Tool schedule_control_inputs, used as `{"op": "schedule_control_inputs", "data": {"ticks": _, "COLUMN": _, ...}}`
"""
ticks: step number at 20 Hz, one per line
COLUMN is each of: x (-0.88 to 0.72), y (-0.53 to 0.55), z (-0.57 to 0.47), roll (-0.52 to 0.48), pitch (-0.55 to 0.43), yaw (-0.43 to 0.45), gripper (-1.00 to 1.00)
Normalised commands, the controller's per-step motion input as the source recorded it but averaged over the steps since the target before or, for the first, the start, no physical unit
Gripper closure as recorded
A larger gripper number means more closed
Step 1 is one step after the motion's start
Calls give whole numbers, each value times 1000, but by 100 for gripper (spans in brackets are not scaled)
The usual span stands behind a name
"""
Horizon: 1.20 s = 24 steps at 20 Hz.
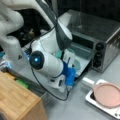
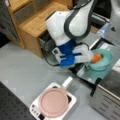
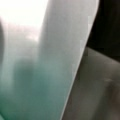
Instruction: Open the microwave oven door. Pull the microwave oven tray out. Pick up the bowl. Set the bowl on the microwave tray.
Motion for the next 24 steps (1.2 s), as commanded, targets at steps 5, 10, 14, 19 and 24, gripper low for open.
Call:
{"op": "schedule_control_inputs", "data": {"ticks": 5, "x": 30, "y": 4, "z": 197, "roll": 234, "pitch": 112, "yaw": -131, "gripper": -100}}
{"op": "schedule_control_inputs", "data": {"ticks": 10, "x": 30, "y": 68, "z": 226, "roll": 134, "pitch": 99, "yaw": -158, "gripper": -100}}
{"op": "schedule_control_inputs", "data": {"ticks": 14, "x": 46, "y": 151, "z": 187, "roll": 88, "pitch": 75, "yaw": -164, "gripper": -100}}
{"op": "schedule_control_inputs", "data": {"ticks": 19, "x": 85, "y": 271, "z": 245, "roll": 80, "pitch": 71, "yaw": -174, "gripper": -100}}
{"op": "schedule_control_inputs", "data": {"ticks": 24, "x": 86, "y": 298, "z": 307, "roll": 60, "pitch": 67, "yaw": -169, "gripper": -100}}
